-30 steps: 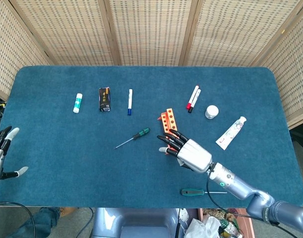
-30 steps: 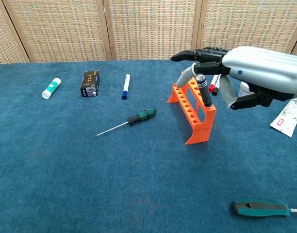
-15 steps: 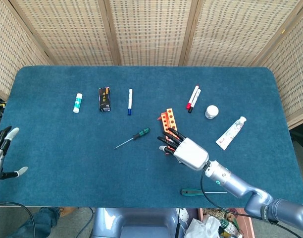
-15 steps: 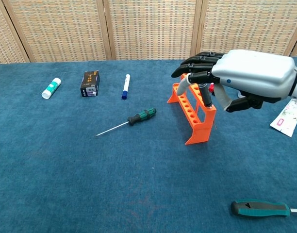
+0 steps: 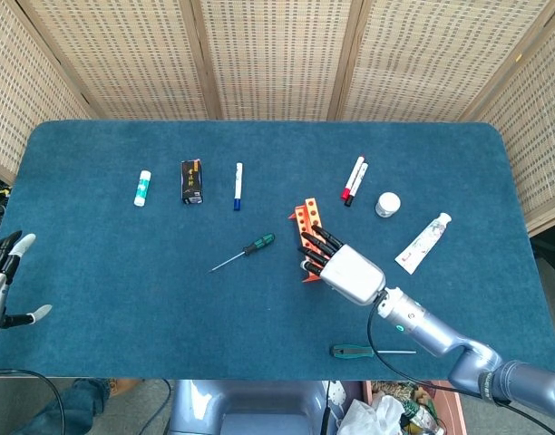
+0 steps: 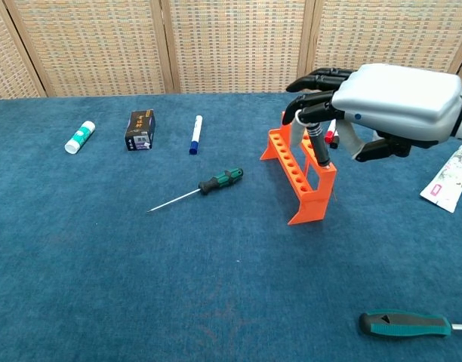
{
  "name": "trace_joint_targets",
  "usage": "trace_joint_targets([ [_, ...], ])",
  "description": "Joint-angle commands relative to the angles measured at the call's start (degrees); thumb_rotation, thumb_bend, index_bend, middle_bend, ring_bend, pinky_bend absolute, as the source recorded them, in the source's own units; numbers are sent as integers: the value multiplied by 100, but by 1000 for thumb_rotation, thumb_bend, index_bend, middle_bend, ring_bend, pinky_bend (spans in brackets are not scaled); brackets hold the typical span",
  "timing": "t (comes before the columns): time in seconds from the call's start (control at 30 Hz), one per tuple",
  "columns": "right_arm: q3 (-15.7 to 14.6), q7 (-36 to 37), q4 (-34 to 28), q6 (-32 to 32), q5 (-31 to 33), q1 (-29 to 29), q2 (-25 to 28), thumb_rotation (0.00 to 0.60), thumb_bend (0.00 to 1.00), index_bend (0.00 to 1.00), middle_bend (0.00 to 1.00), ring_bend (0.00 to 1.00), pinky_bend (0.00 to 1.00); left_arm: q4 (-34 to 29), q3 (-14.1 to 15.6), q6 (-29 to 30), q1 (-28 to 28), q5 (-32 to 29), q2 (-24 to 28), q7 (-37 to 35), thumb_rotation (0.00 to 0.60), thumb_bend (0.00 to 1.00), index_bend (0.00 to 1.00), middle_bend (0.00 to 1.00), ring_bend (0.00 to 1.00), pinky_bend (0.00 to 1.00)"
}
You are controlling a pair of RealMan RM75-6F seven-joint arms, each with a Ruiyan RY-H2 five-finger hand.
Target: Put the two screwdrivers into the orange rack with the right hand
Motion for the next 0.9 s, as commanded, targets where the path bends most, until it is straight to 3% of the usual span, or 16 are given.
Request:
trace_joint_targets([
  [0.03,-10,-18,14,0,2,2,5,600,1000,328,209,59,60,-2,-2,2,0,-2,1,-2,600,0,0,0,0,0],
  [0.9,-146,-182,170,310,-46,-144,365,600,1000,394,309,151,188,-17,2,35,13,-1,-43,102,600,0,0,0,0,0],
])
